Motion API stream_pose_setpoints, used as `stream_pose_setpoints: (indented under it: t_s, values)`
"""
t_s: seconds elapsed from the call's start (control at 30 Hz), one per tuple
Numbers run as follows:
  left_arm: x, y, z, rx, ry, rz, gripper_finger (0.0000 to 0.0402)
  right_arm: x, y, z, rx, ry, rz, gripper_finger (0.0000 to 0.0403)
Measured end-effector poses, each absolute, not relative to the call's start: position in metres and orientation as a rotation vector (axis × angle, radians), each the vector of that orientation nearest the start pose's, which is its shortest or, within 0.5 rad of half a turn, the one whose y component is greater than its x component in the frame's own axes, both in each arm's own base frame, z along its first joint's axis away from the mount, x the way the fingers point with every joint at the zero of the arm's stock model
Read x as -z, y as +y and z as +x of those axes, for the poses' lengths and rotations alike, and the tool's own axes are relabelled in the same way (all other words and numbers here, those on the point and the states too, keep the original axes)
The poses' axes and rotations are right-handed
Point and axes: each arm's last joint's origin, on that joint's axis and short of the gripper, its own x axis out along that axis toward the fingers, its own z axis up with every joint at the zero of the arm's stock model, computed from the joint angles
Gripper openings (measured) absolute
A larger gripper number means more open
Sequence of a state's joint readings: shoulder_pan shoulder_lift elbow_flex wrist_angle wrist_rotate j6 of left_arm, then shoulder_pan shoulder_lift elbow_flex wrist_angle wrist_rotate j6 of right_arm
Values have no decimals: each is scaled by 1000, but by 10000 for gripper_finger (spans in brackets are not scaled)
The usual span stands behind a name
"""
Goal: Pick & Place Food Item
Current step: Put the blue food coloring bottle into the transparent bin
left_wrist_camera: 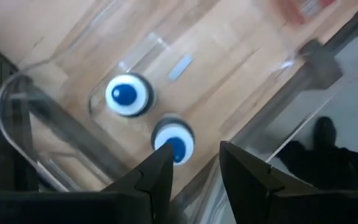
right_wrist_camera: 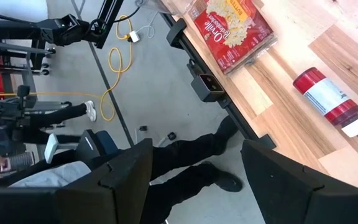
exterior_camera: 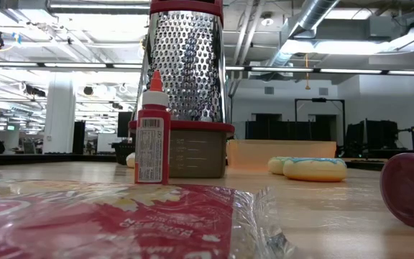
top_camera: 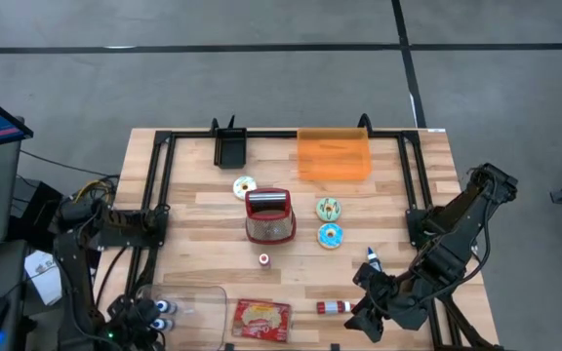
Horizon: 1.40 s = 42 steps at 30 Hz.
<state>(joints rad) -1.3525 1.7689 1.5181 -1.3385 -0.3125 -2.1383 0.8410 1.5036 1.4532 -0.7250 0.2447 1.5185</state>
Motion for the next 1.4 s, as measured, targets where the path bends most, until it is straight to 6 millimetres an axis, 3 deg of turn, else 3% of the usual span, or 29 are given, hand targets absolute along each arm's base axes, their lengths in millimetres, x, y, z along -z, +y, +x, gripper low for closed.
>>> stream_pose_setpoints:
  t_s: [0.17, 0.4, 0.63, 0.87, 1.13, 1.27, 1.4]
  values:
    - [-280, -305, 80, -487, 1059, -643, 127, -347, 233, 218, 53, 912, 1007, 240]
    - [-315, -285, 95, -329, 746, -689, 127, -348, 231, 219, 60, 891, 988, 240]
    - [-364, -235, 137, -237, 574, -551, 127, -350, 224, 223, 93, 828, 976, 240]
    - [-402, -176, 171, -119, 579, -380, 127, -356, 206, 212, 231, 781, 994, 240]
    - [-416, -131, 159, -160, 587, -296, 127, -342, 172, 190, 668, 936, 1037, 239]
    - [-419, -123, 151, -160, 597, -286, 127, -324, 172, 180, 864, 1116, 994, 239]
    - [-417, -122, 149, -164, 617, -269, 127, -302, 179, 177, 930, 1204, 974, 239]
